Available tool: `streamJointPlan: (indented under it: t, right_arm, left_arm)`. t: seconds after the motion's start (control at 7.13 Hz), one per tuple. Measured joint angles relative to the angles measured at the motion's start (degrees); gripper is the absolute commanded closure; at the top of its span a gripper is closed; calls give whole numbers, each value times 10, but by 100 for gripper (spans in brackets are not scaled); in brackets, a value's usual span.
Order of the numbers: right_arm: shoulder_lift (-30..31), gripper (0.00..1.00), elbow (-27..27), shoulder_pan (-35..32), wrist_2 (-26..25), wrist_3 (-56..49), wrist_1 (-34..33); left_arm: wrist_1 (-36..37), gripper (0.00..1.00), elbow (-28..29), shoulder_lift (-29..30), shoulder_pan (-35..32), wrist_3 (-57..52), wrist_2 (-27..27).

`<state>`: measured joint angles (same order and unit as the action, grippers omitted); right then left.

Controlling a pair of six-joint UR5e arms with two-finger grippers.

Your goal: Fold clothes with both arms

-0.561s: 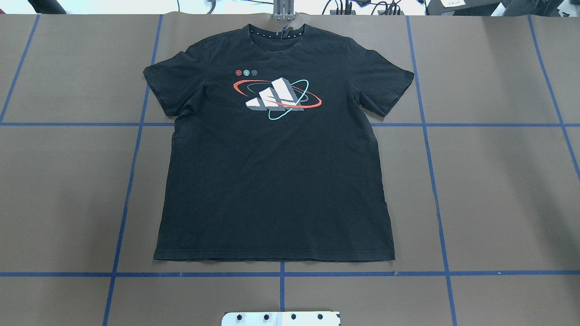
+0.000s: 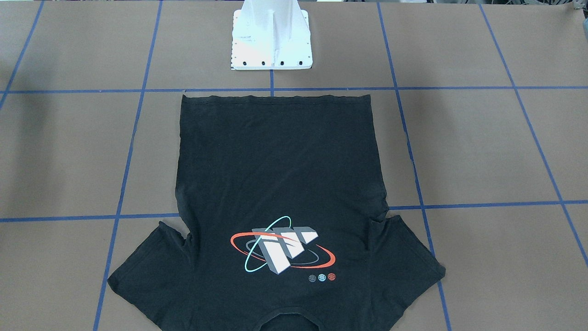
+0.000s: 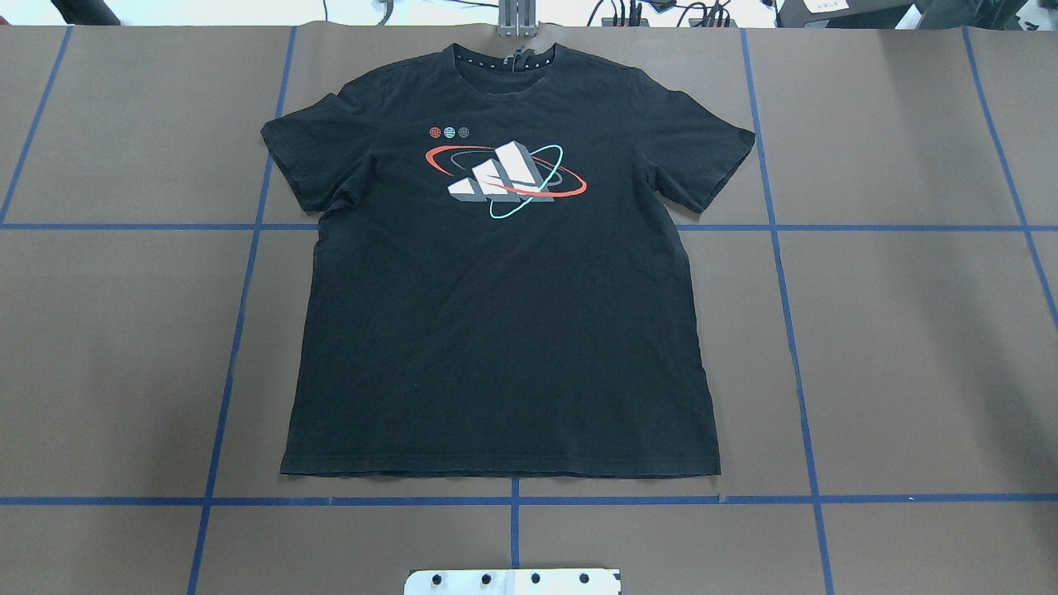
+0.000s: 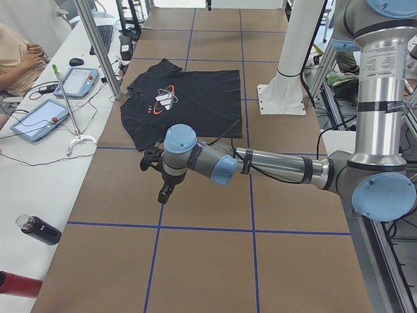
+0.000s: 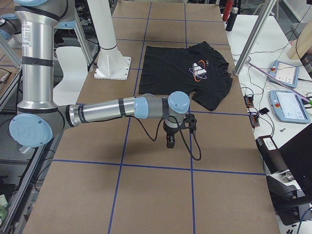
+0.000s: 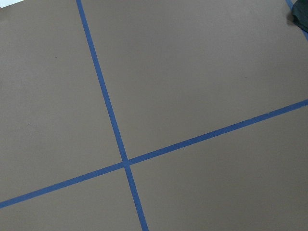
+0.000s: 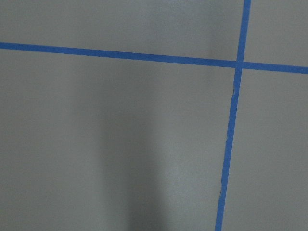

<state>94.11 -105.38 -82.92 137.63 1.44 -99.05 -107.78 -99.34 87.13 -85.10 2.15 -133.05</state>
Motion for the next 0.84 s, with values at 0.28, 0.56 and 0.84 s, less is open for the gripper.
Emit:
streamJointPlan:
  t: [0.28, 0.56, 0.84]
  right_arm:
    - [-4, 0, 0, 0, -2, 1, 4]
    - [-6, 0, 3, 1, -5, 4, 37]
    - [-29, 0, 24, 19, -5, 45, 96]
  left_arm:
    - [-4, 0, -9, -5, 1, 7, 0]
    - [-9, 0, -27, -6, 2, 11, 0]
    - [-11, 0, -37, -7, 2, 12, -5]
